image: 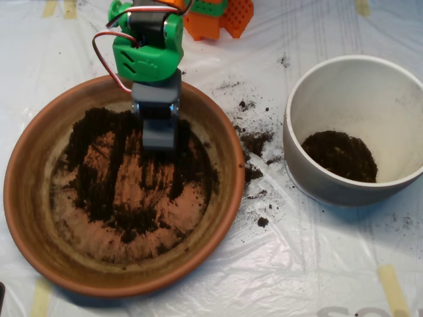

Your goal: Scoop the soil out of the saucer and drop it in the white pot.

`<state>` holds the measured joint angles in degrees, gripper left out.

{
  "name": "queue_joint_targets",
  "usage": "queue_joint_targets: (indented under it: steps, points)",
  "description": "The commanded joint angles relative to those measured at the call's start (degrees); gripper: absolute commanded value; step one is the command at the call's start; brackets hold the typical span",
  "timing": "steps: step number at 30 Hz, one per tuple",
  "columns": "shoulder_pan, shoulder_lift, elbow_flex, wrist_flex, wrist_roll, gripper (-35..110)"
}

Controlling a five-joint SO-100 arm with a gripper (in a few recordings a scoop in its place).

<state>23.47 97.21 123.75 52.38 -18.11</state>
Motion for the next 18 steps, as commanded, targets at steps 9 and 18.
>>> queue_joint_targets:
  steps: [9, 18]
  points:
    - [-7.73, 15.64, -11.43, 13.36, 4.83, 0]
    - [-18.63, 18.28, -24.61, 22.15, 8.70, 0]
